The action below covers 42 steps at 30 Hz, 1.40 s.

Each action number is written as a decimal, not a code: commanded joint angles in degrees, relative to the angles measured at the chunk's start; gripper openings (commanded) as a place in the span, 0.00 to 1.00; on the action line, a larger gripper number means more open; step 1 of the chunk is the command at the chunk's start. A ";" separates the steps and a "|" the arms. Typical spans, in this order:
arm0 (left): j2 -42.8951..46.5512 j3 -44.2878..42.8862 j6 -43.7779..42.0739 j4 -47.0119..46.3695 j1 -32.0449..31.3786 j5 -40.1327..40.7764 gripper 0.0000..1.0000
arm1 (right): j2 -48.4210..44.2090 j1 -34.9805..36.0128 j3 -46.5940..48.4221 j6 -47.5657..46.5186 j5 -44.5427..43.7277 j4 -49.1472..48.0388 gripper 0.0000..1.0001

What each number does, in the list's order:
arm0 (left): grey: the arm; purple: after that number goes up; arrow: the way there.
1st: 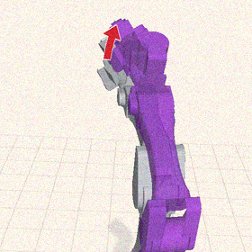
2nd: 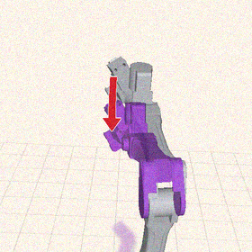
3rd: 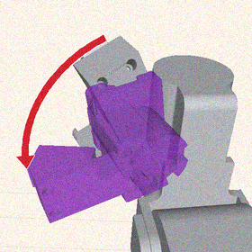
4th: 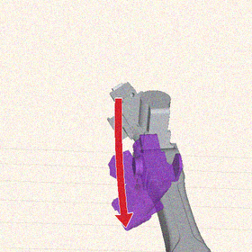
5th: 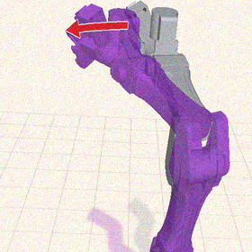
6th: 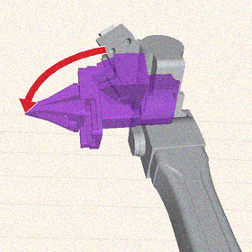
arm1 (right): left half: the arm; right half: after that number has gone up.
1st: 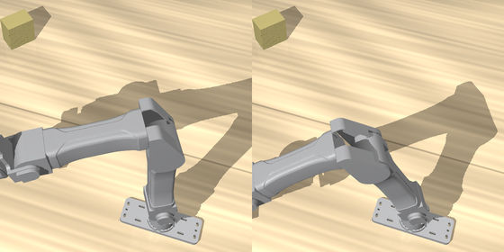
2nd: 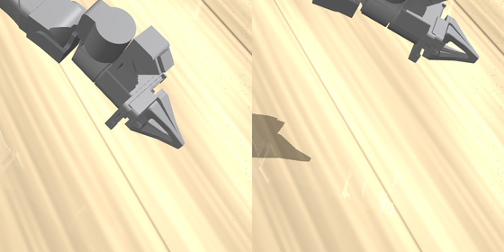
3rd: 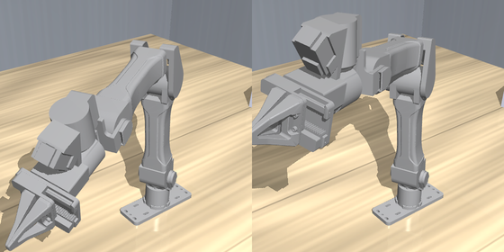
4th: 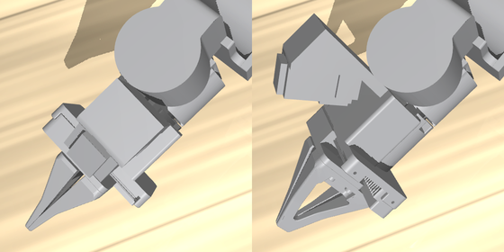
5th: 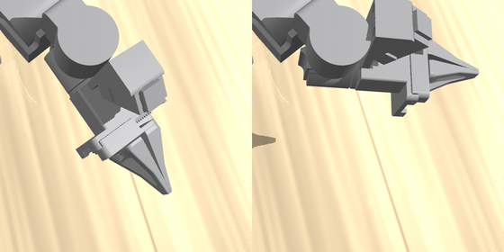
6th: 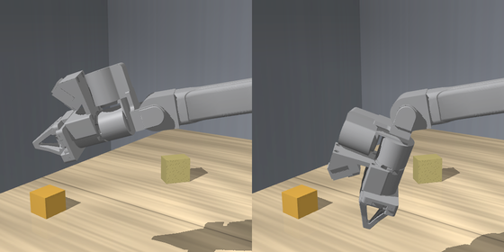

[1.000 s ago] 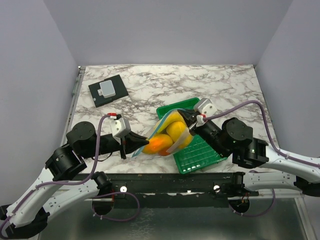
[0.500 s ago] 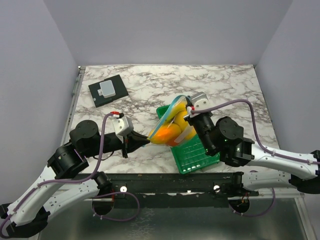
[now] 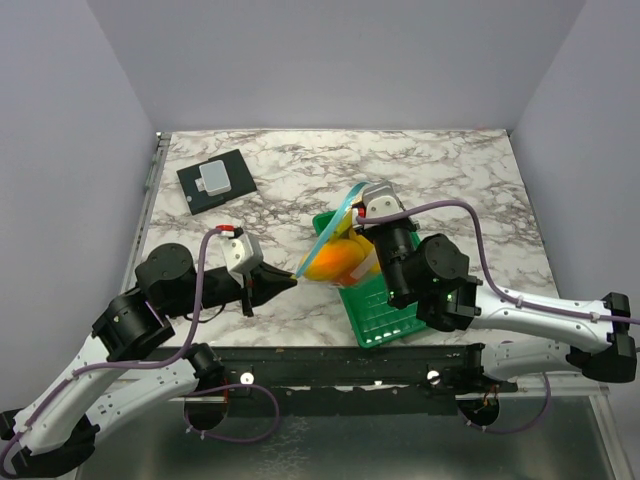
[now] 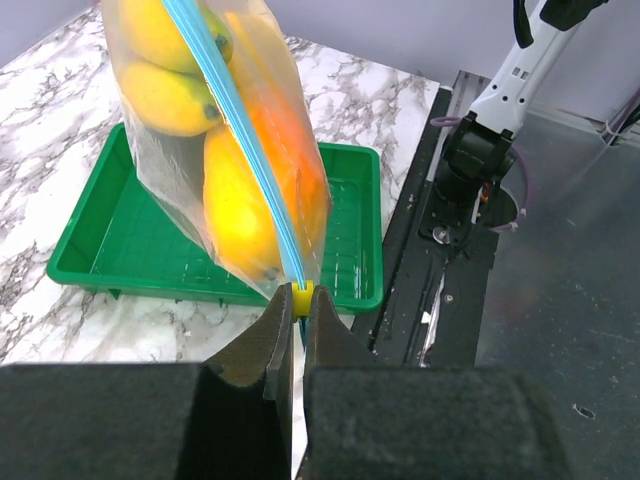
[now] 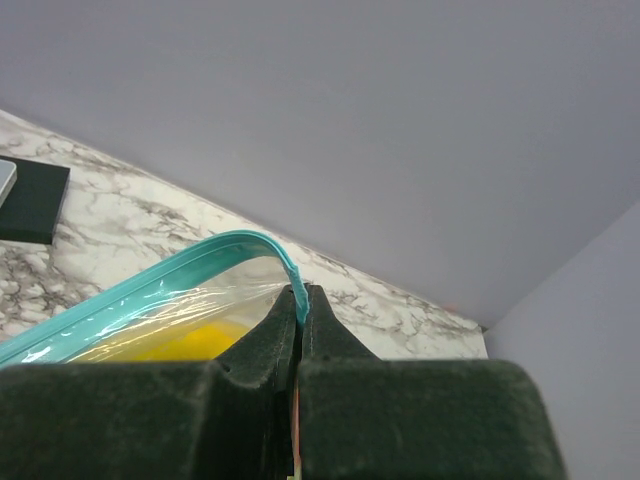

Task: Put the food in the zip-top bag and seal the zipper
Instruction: Zip the zipper food storage bag at the center of the board, then place the zipper food storage bag at the center of the board.

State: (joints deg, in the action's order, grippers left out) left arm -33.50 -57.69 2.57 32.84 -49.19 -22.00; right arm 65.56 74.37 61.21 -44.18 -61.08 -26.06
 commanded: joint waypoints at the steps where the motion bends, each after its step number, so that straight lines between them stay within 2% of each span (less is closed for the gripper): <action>1: 1.72 1.06 1.35 4.60 -0.12 -0.64 0.01 | -0.18 -2.45 0.65 -4.20 -6.13 -7.35 0.01; 4: 1.72 1.26 1.51 4.60 -0.12 -0.27 0.06 | -0.23 -2.47 1.17 -1.41 -5.34 -5.07 0.01; 9: 1.05 1.10 1.65 4.72 -0.15 2.29 0.09 | -1.62 -2.46 3.26 7.37 -1.14 4.58 0.01; 13: 0.26 0.88 1.50 5.13 -0.16 7.04 0.19 | -2.19 -2.47 3.68 10.57 2.89 8.58 0.00; 16: -0.41 0.87 1.28 5.13 -0.12 10.74 0.32 | -2.32 -2.45 4.18 12.27 4.24 11.15 0.00; 20: -1.36 0.91 1.38 5.30 -0.13 17.03 0.42 | -3.20 -2.45 4.00 14.84 7.61 14.40 0.00; 24: -1.95 0.83 1.45 5.22 -0.12 19.70 0.53 | -4.01 -2.47 4.01 16.39 9.78 16.57 0.01; 32: -2.11 0.41 1.18 4.54 -0.13 20.15 0.63 | -4.48 -2.46 4.65 19.21 13.69 21.17 0.01; 42: -0.98 -0.85 1.38 3.73 -0.13 17.30 0.68 | -4.74 -2.47 4.70 24.23 23.83 25.58 0.00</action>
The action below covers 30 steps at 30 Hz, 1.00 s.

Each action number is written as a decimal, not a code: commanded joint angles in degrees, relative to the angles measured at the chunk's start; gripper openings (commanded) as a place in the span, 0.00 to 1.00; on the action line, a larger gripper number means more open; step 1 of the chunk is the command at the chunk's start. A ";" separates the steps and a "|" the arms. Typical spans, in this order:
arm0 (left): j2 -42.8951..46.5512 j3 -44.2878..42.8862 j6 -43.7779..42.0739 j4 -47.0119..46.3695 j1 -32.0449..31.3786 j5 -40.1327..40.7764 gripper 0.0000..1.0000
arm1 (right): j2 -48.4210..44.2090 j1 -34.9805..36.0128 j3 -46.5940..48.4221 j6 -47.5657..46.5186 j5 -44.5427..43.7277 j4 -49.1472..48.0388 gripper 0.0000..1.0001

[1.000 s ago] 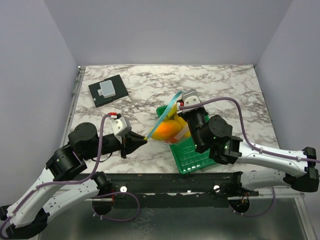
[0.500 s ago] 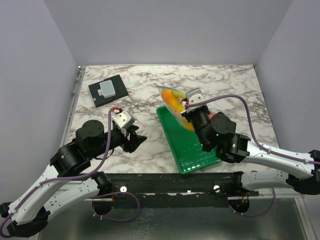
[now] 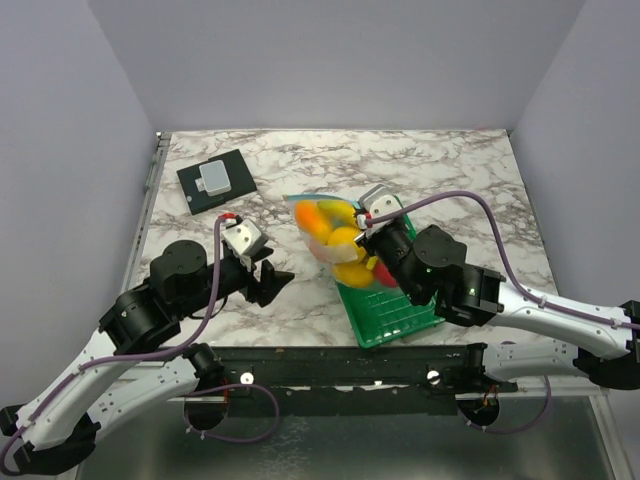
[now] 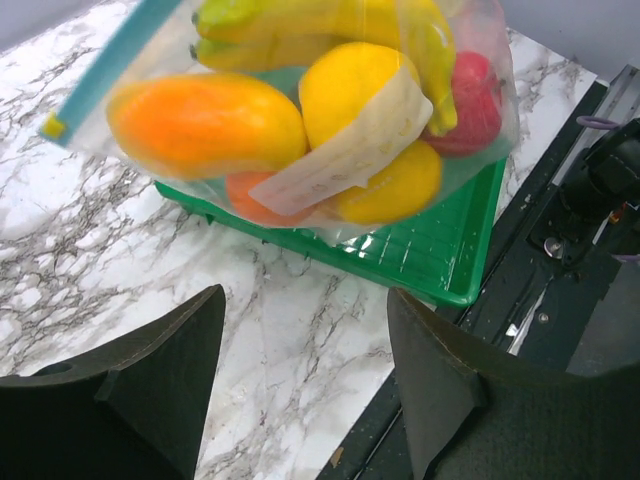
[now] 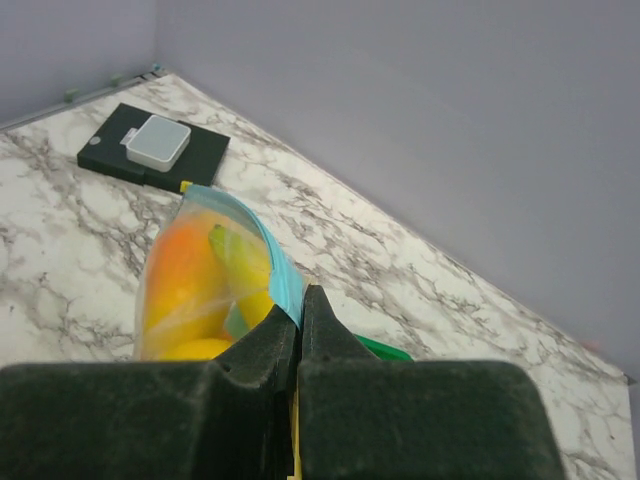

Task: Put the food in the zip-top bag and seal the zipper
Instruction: Place the zipper food storage bag at the center of the board.

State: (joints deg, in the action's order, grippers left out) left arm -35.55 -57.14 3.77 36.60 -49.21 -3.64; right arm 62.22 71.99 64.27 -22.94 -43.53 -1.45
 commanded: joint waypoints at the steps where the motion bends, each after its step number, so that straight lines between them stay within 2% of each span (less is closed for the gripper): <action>1: 1.23 -1.32 0.07 -0.08 -0.11 -0.87 0.69 | -1.44 -0.09 1.72 3.43 7.42 1.32 0.01; 16: 1.40 -3.29 -1.29 -3.90 -0.10 -0.60 0.86 | 0.38 -0.09 7.26 7.85 21.38 12.10 0.01; 30: 3.33 -3.31 -3.18 -6.78 -0.16 0.17 0.89 | 3.16 -0.09 9.73 10.10 31.89 17.28 0.01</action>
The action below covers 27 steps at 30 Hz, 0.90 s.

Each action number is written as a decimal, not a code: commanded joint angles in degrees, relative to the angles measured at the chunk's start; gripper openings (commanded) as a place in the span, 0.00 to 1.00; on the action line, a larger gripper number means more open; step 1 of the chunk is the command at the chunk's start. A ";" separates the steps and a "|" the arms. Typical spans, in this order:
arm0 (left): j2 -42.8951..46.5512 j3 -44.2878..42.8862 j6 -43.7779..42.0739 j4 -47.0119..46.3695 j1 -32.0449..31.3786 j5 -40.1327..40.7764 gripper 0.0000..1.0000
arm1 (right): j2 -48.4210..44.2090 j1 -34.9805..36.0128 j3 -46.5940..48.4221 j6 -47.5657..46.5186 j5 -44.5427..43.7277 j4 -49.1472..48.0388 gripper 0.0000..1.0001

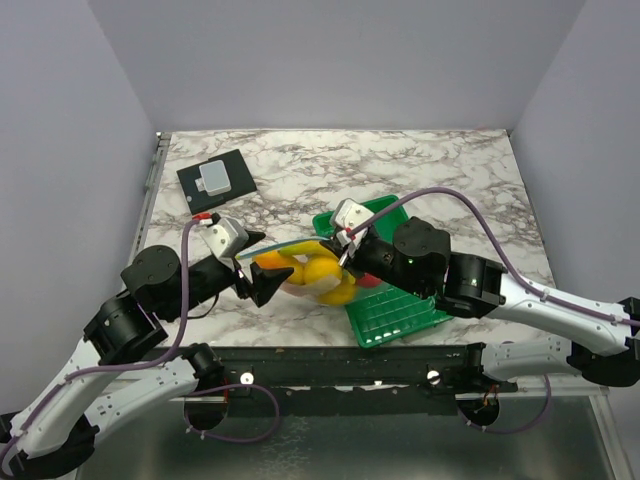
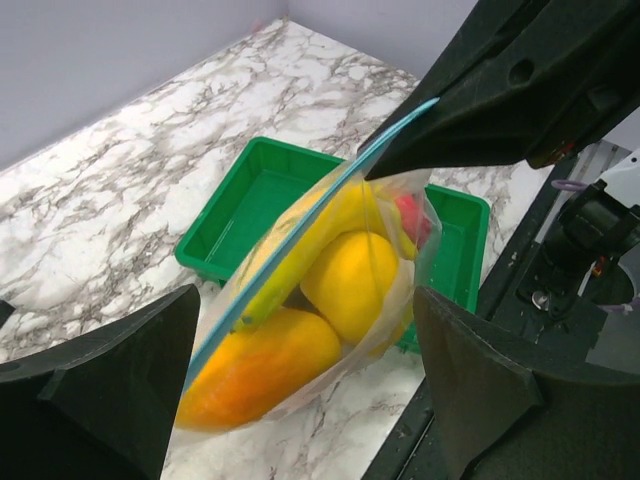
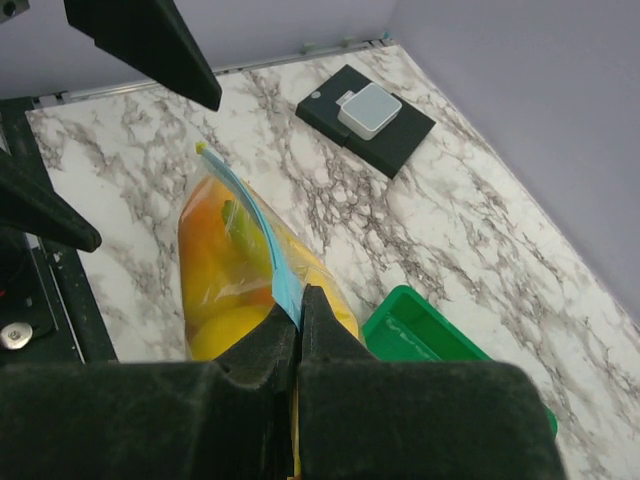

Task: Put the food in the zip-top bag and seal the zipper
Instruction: Place the zipper food storage bag at the center of the board.

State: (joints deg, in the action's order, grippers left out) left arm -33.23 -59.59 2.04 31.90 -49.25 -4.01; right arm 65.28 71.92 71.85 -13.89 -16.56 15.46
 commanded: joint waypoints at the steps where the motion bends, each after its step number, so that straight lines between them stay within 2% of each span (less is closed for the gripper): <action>1: 0.87 -0.68 -1.65 -2.17 -0.06 0.38 0.89 | 0.07 -0.03 2.19 1.06 5.87 0.55 0.01; 10: 0.59 1.55 -1.78 -2.89 -0.05 -7.25 0.92 | -0.40 -0.02 2.94 1.43 14.33 2.20 0.00; 17: -0.97 3.26 -1.78 -2.43 -0.12 -15.12 0.93 | -0.30 0.02 2.98 3.10 16.91 0.34 0.00; 27: -1.97 4.90 -1.78 -1.75 -0.07 -13.49 0.87 | -0.77 -0.03 4.51 4.29 22.08 -0.17 0.01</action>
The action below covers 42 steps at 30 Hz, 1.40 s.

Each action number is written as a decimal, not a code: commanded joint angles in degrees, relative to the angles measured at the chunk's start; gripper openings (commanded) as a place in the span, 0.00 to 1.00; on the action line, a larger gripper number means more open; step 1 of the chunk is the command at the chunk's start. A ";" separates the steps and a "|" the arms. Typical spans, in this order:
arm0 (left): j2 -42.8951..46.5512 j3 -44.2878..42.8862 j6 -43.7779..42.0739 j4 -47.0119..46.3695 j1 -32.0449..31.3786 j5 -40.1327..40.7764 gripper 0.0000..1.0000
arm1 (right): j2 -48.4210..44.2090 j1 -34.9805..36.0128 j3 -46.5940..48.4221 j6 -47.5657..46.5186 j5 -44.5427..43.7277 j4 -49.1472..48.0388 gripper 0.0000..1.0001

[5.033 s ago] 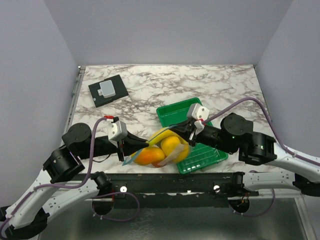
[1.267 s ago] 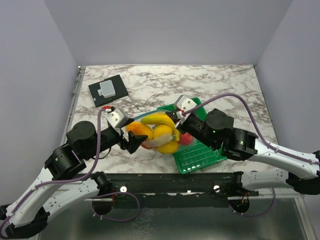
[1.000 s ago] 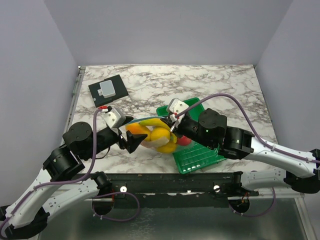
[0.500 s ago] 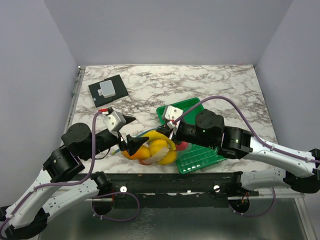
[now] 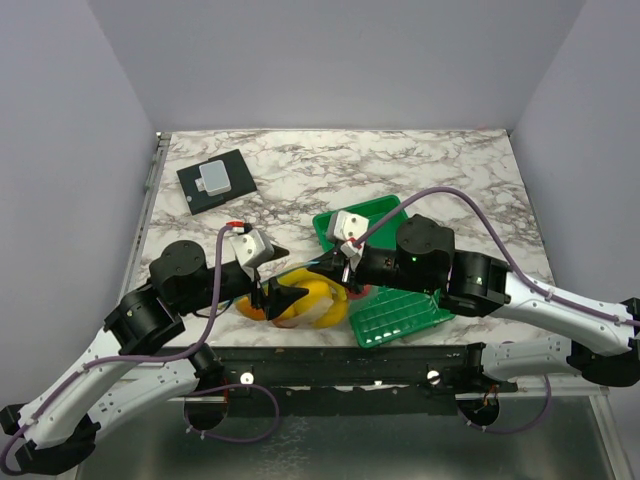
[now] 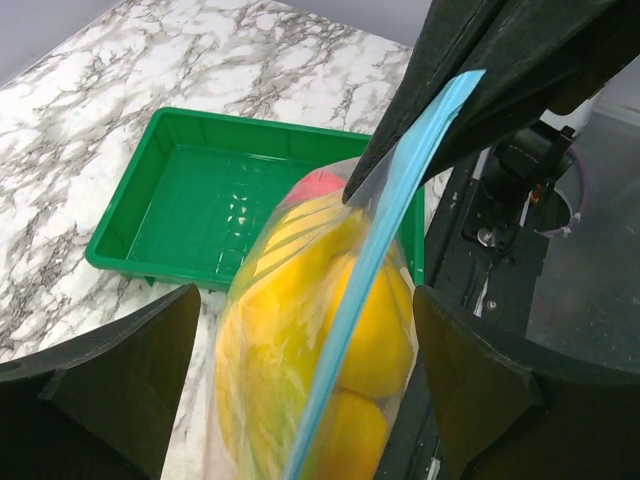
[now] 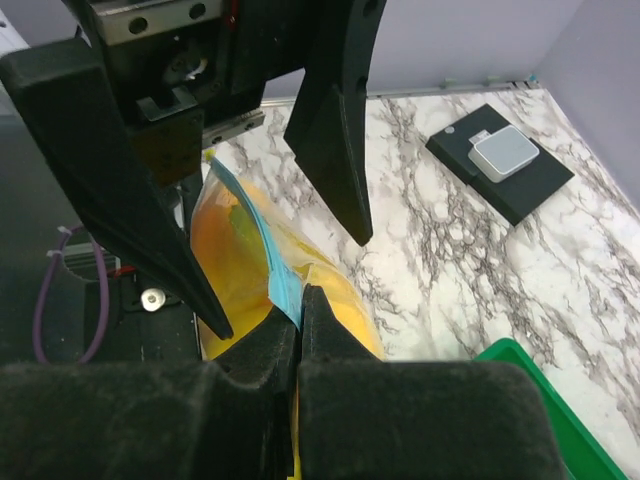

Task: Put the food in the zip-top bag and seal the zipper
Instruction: Place the zipper food storage bag at the center of the board.

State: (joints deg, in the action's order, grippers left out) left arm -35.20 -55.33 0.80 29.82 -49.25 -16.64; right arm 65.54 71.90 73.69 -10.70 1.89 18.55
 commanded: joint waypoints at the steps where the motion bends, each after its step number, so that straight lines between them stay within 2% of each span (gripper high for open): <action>1: -0.06 0.73 -0.53 0.32 -0.05 -0.52 0.86 | -1.04 0.00 2.76 1.16 3.97 -3.33 0.01; 7: 0.22 1.01 -0.53 0.06 -0.08 1.60 0.79 | -0.47 0.00 2.70 1.21 4.64 -3.59 0.00; 11: -0.03 1.31 -0.53 -0.25 -0.06 0.58 0.65 | 0.35 0.00 2.29 1.46 4.75 -4.08 0.01; 13: -0.33 1.61 -0.53 -0.36 -0.06 0.56 0.54 | 0.75 0.06 2.12 1.55 4.70 -4.37 0.01; 16: -0.87 1.50 -0.53 -0.47 -0.05 -0.16 0.31 | 1.07 0.00 1.92 1.56 4.32 -4.55 0.00; 19: -1.18 1.45 -0.53 -0.62 -0.10 -1.19 0.18 | 1.41 0.01 1.68 1.56 3.18 -4.36 0.01; 22: -1.49 1.37 -0.52 -0.63 -0.06 -1.37 0.00 | 1.84 0.00 1.40 1.68 2.39 -4.22 0.01; 26: -1.30 1.38 -0.52 -0.72 -0.12 -1.92 0.00 | 2.22 0.04 1.28 2.06 1.62 -4.07 0.01; 33: -1.07 1.15 -0.32 -0.71 -0.10 3.62 0.00 | 1.96 0.01 1.59 2.62 -3.36 -3.52 0.01; 42: -2.55 0.98 -0.08 -0.64 -0.10 13.65 0.00 | 1.16 0.00 0.76 3.23 -17.00 -2.99 0.19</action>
State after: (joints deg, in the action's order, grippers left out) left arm -37.30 -54.48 0.43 29.91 -49.30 -10.81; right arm 67.75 71.88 74.19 -8.40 -6.52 17.12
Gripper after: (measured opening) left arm 0.006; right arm 0.164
